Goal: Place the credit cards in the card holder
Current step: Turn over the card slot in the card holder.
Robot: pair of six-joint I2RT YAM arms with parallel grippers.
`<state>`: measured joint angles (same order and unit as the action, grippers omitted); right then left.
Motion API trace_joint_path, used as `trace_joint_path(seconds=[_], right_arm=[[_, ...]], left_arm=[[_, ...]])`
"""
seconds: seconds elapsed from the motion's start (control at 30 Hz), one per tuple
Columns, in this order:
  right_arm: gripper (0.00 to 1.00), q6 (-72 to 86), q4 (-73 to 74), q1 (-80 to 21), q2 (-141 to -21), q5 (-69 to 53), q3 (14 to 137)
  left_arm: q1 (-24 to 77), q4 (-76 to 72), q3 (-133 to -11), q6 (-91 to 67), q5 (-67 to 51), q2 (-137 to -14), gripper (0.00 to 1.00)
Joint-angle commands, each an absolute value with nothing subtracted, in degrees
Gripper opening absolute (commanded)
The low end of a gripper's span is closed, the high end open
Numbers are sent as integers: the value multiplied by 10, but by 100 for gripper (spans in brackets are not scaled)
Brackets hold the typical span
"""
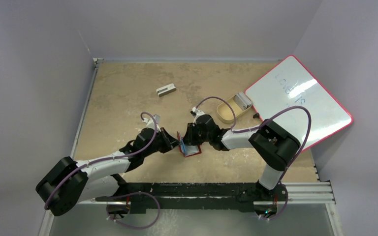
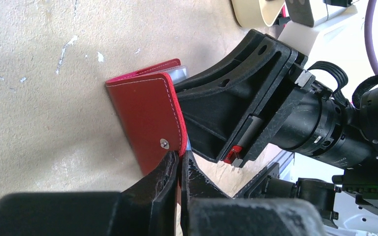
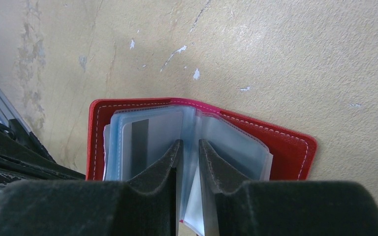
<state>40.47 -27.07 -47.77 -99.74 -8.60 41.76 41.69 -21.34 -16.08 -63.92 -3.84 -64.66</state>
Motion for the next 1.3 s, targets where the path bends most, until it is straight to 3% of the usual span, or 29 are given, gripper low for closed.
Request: trace_joint_path(seconds=[0.0, 0.63, 1.27], right_arm=[[22, 405, -257, -482, -996, -97, 409], [41, 386, -166, -471, -865, -37, 418], [56, 394, -176, -500, -899, -62, 450]], left_arm=[[418, -256, -159, -643, -41, -639, 0], [418, -101, -219, -611, 6, -651, 0], [419, -105, -220, -616, 4, -646, 0]])
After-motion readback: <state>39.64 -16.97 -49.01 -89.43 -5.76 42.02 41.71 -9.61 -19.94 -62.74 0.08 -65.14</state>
